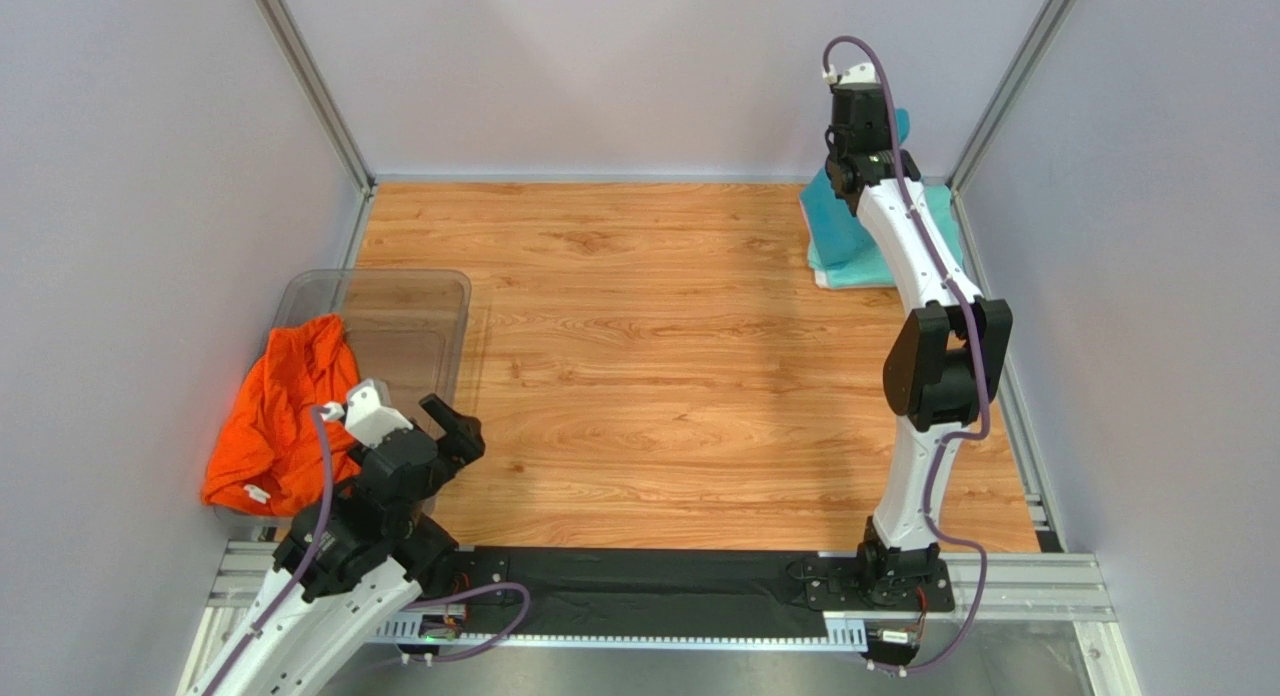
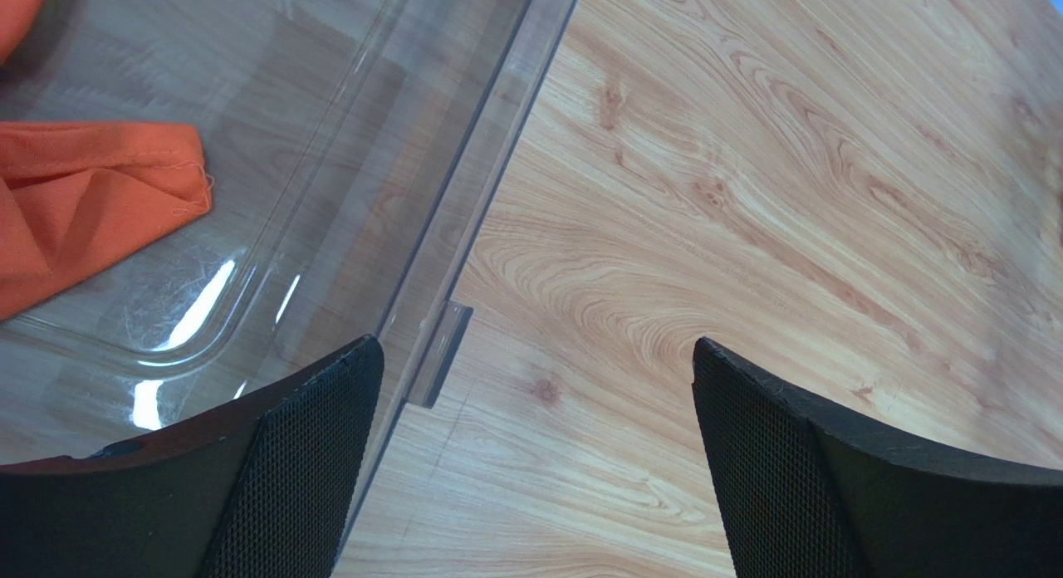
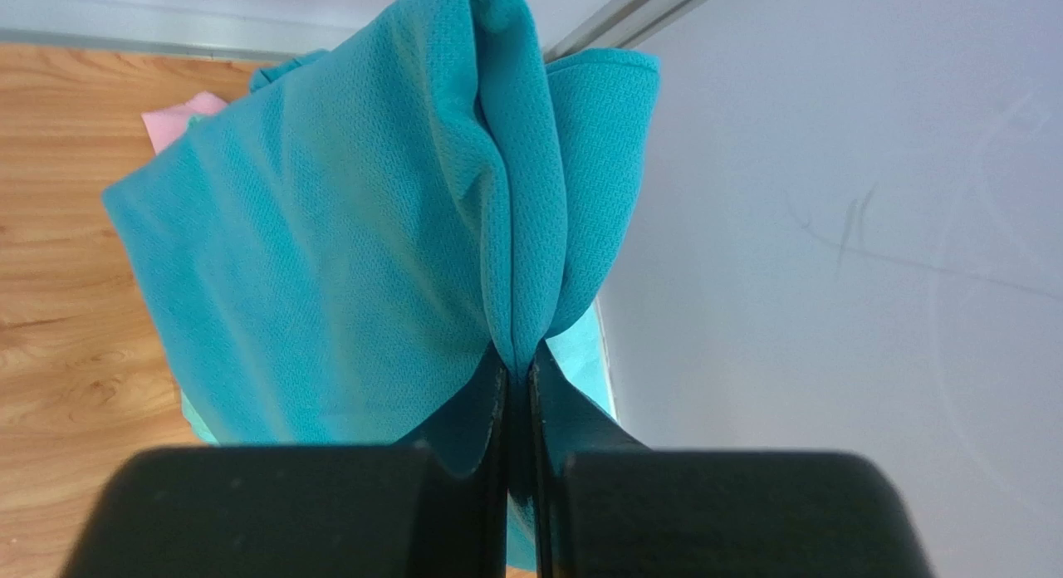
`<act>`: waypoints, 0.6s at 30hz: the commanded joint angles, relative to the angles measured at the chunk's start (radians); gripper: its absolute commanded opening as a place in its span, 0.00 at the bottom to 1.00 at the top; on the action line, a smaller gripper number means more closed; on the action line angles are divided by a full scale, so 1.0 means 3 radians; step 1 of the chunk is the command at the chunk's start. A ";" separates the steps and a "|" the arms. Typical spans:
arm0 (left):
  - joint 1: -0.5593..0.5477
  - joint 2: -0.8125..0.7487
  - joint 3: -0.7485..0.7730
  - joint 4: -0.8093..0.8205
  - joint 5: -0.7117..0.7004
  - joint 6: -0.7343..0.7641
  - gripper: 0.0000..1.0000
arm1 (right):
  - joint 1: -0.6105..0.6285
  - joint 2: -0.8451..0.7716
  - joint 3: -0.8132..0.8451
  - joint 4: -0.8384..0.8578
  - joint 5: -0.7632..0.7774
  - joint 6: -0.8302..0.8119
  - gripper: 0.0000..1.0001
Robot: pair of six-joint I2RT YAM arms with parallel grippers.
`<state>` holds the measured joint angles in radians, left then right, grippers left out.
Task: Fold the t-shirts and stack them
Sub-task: Neatly place the folded tshirt to the corner
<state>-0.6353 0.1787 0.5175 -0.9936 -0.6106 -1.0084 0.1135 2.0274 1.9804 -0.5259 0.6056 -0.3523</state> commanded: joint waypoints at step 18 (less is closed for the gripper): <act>-0.0014 0.0054 -0.0002 0.0085 -0.0082 0.0043 1.00 | 0.0281 -0.0254 0.0480 -0.0512 -0.0071 0.0479 0.00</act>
<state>-0.6353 0.1810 0.5175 -0.9962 -0.6125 -1.0069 0.1738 2.0193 2.0720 -0.6769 0.5266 -0.2337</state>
